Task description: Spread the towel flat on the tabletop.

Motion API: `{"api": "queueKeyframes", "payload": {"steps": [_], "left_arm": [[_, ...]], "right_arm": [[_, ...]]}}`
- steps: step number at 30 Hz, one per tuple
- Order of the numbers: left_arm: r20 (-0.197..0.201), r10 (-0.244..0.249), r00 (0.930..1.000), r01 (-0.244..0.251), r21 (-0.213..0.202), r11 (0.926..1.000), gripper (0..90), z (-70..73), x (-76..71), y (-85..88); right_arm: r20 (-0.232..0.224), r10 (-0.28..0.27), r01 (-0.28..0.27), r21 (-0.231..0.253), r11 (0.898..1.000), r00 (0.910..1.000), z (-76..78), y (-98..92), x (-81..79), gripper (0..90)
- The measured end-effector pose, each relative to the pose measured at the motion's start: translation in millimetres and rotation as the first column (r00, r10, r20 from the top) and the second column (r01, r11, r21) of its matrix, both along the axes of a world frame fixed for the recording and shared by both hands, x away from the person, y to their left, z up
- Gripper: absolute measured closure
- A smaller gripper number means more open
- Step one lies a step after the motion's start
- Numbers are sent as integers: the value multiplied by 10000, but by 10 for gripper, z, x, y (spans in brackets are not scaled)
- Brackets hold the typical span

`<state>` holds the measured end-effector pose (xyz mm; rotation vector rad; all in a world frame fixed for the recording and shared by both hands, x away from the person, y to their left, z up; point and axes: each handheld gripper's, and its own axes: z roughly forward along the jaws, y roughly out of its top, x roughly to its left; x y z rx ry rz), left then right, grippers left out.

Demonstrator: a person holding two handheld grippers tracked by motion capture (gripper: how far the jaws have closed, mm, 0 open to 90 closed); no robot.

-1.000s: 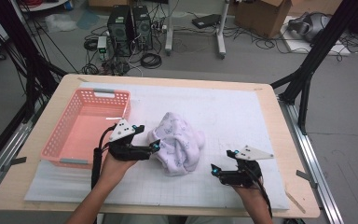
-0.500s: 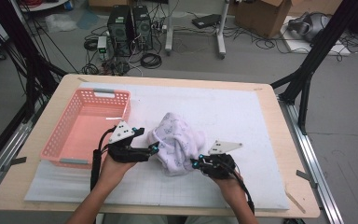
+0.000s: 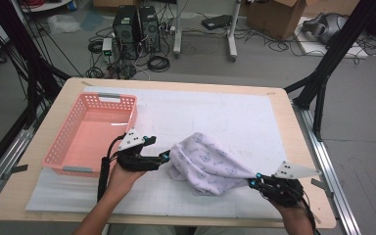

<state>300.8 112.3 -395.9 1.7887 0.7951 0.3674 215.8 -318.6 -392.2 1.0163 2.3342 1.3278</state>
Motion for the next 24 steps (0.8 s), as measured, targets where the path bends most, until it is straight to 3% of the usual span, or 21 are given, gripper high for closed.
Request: {"api": "queueKeyframes", "payload": {"steps": [1,2,3,4,6,8,9,10,11,12,13,16,19,20,22,24], "left_arm": [[-67,-88,9999,88,14,10000,281,-9,7,-19],[-100,-154,9998,154,27,9999,290,-19,12,-39],[-143,-217,9997,217,37,9998,290,-29,18,-60],[-194,-268,9995,270,67,9996,295,-38,26,-80],[-258,-345,9991,347,74,9994,301,-57,46,-117],[-366,-361,9987,364,76,9993,313,-75,68,-152],[-434,-406,9982,410,84,9991,321,-86,84,-165],[-528,-451,9976,453,24,9990,321,-97,100,-182],[-607,-470,9971,470,-9,9989,371,-109,115,-197],[-693,-539,9961,538,-21,9985,371,-122,133,-210],[-959,-703,9929,697,-94,9975,381,-154,168,-250],[-1262,-952,9874,932,-216,9954,389,-191,194,-295],[-1628,-1140,9801,1124,-192,9935,375,-244,223,-377],[-1694,-1167,9786,1163,-120,9931,375,-259,232,-407],[-1857,-1282,9742,1301,-19,9915,372,-293,245,-477],[-1963,-1552,9682,1620,190,9866,392,-327,249,-539]], "right_arm": [[-37,-118,117,-106,9999,9999,-9,-43,-38,873],[-426,-648,605,-975,9934,9970,-56,-146,-140,874],[-426,-648,605,-975,9934,9970,-56,-146,-140,874],[-677,-866,763,-1420,9869,9939,-91,-183,-171,873],[-908,-1021,864,-1628,9829,9906,-156,-259,-216,872],[-848,-1082,966,-1305,9867,9905,-170,-322,-248,827],[-620,-1352,1310,-678,9891,9889,-129,-369,-239,658],[-620,-1352,1310,-678,9891,9889,-129,-369,-239,658],[-354,-1510,1509,-39,9885,9879,-57,-391,-192,630],[-354,-1510,1509,-39,9885,9879,-57,-391,-192,630],[-26,-1594,1594,234,9869,9872,31,-373,-109,588],[126,-1559,1552,407,9870,9877,102,-317,11,564],[77,-1328,1323,470,9901,9911,145,-113,332,479],[77,-1328,1323,470,9901,9911,145,-113,332,479],[-201,-788,799,670,9945,9967,113,104,597,408],[-294,-557,575,672,9961,9980,103,191,667,404]]}}
